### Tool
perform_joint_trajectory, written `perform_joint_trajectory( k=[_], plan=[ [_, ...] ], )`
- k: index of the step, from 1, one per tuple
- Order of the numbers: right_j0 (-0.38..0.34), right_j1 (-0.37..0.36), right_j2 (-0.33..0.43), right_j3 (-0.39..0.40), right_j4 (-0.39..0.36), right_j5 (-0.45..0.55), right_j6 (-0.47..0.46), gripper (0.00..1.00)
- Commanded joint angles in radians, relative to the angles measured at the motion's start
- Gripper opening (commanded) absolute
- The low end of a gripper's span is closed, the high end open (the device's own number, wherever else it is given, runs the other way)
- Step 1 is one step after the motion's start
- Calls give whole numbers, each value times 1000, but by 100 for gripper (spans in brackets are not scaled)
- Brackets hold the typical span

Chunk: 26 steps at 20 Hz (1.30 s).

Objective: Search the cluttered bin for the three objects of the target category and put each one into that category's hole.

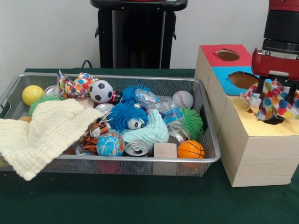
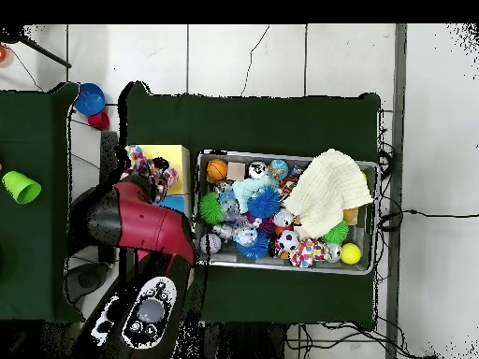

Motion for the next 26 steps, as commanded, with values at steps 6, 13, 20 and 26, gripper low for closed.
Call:
perform_joint_trajectory(
  k=[6, 13, 20, 26],
  plan=[
    [16, 37, -10, 65, -38, 97, 198, 100],
    [45, 34, -61, 41, -43, 169, 198, 100],
    [43, 13, -52, 16, -42, 235, 184, 100],
    [24, -6, -28, 26, -44, 231, 164, 0]
  ],
)
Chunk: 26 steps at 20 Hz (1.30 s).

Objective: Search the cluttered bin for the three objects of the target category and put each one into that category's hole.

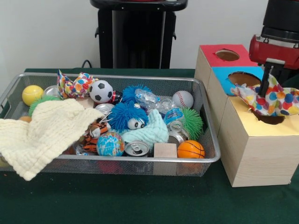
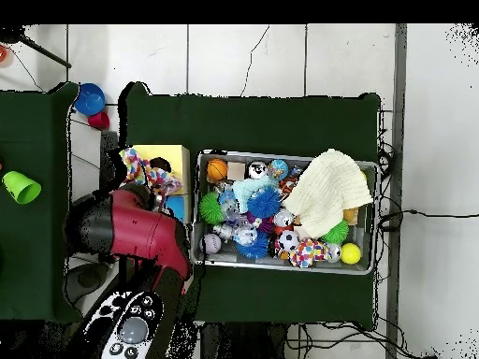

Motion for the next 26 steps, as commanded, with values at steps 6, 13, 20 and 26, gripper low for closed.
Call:
perform_joint_trajectory(
  k=[6, 13, 20, 26],
  plan=[
    [-43, -2, 67, 27, -45, 88, 155, 0],
    [-56, 45, 81, 9, -52, -39, 148, 0],
    [-167, 144, 246, 15, -127, -355, 141, 0],
    [-176, 212, 264, -8, -97, -261, 152, 0]
  ],
)
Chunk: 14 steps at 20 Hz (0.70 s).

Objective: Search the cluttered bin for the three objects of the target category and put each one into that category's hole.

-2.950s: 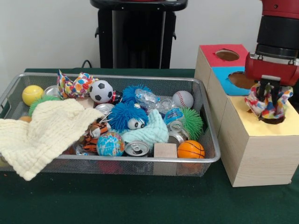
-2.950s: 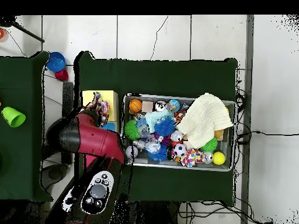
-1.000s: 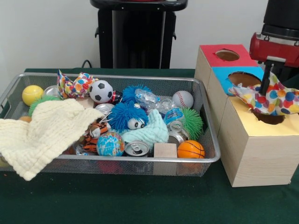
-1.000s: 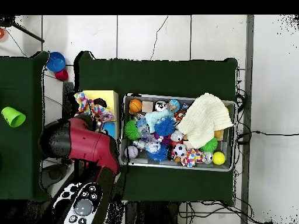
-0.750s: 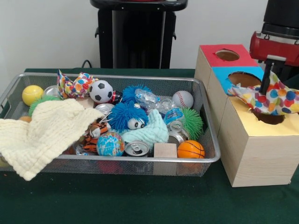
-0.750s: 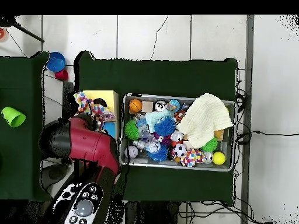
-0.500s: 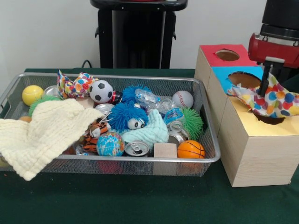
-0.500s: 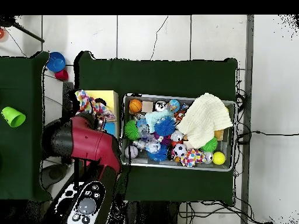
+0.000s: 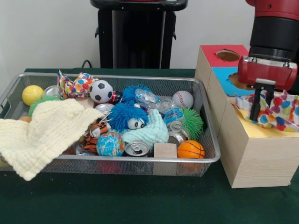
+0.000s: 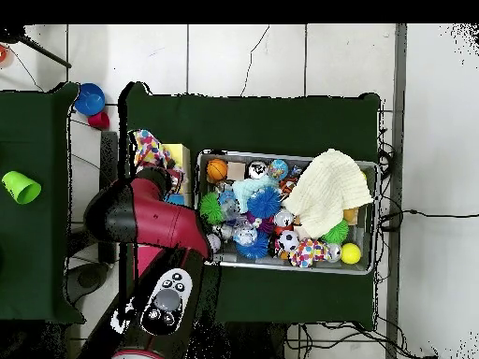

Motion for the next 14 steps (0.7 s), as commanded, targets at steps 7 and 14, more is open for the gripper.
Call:
perform_joint_trajectory(
  k=[7, 14],
  plan=[
    [-90, 178, 215, 10, 9, 191, 156, 0],
    [54, 182, 69, 3, 91, 359, 335, 0]
  ],
)
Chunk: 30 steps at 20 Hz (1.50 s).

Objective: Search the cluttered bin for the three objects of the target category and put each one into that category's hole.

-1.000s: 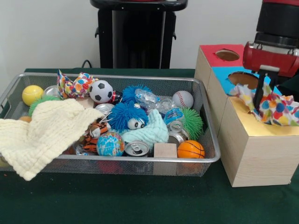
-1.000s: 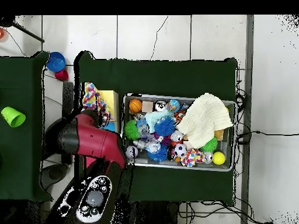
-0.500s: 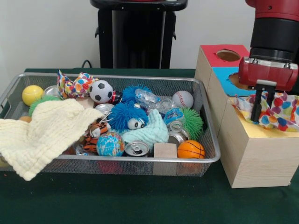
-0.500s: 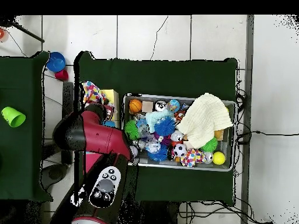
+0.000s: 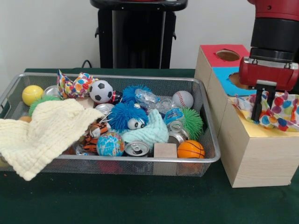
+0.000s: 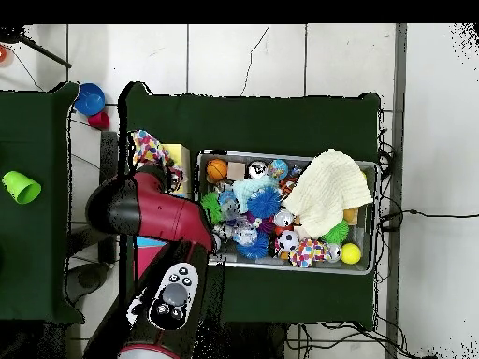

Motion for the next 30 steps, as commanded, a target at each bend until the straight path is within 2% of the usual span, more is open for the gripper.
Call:
perform_joint_trajectory(
  k=[1, 7, 12, 16, 19, 26, 30],
  plan=[
    [93, 190, 42, 30, 80, 273, 353, 0],
    [132, 184, 24, 57, 127, 299, 382, 0],
    [157, 195, 2, 60, 130, 262, 383, 0],
    [165, 223, -23, 37, 128, 288, 415, 0],
    [157, 266, -36, 14, 121, 222, 404, 0],
    [81, 314, -9, -21, 54, 22, 294, 0],
    [72, 340, -9, -33, 54, -27, 295, 0]
  ],
)
